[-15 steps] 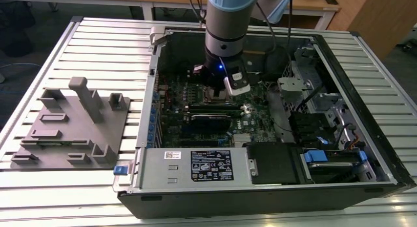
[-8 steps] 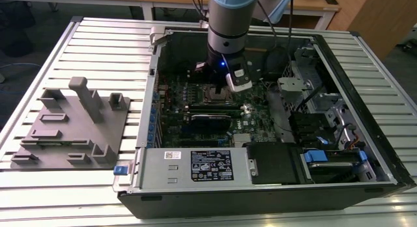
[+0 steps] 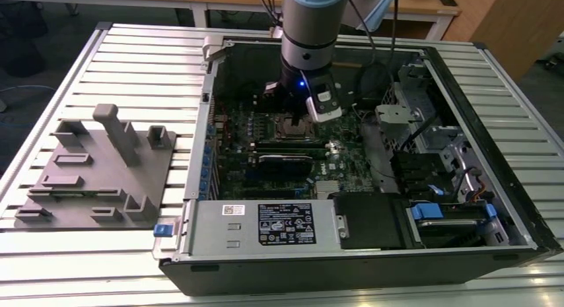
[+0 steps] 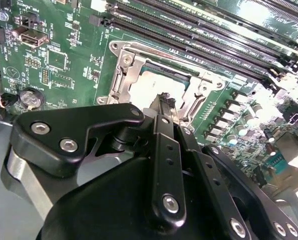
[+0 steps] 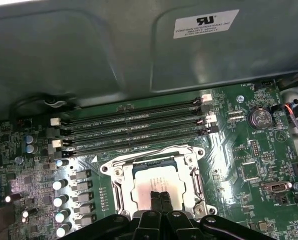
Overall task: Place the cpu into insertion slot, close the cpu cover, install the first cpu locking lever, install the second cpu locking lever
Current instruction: 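Install the second cpu locking lever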
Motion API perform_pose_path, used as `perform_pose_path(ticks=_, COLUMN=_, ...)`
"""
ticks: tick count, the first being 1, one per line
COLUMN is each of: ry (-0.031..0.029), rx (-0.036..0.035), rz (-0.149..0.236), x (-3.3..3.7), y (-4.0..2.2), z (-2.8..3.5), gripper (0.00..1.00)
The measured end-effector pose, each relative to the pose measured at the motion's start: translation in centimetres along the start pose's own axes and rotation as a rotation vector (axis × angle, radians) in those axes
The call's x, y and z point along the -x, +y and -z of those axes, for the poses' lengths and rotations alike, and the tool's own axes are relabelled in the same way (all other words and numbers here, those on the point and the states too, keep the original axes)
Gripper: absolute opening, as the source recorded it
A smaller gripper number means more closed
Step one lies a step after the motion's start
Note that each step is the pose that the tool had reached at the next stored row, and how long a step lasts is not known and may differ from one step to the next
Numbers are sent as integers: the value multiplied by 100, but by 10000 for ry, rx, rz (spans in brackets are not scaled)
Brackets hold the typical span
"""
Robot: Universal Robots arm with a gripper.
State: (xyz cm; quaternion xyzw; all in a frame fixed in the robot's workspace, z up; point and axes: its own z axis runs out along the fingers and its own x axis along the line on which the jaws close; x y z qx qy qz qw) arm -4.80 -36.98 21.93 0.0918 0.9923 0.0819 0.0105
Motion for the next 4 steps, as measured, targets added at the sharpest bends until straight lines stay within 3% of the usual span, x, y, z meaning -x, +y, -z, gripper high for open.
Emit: perform_pose_path(ticks=4, ry=1, rx=-3, rz=0, x=0, y=1, z=8, gripper=10)
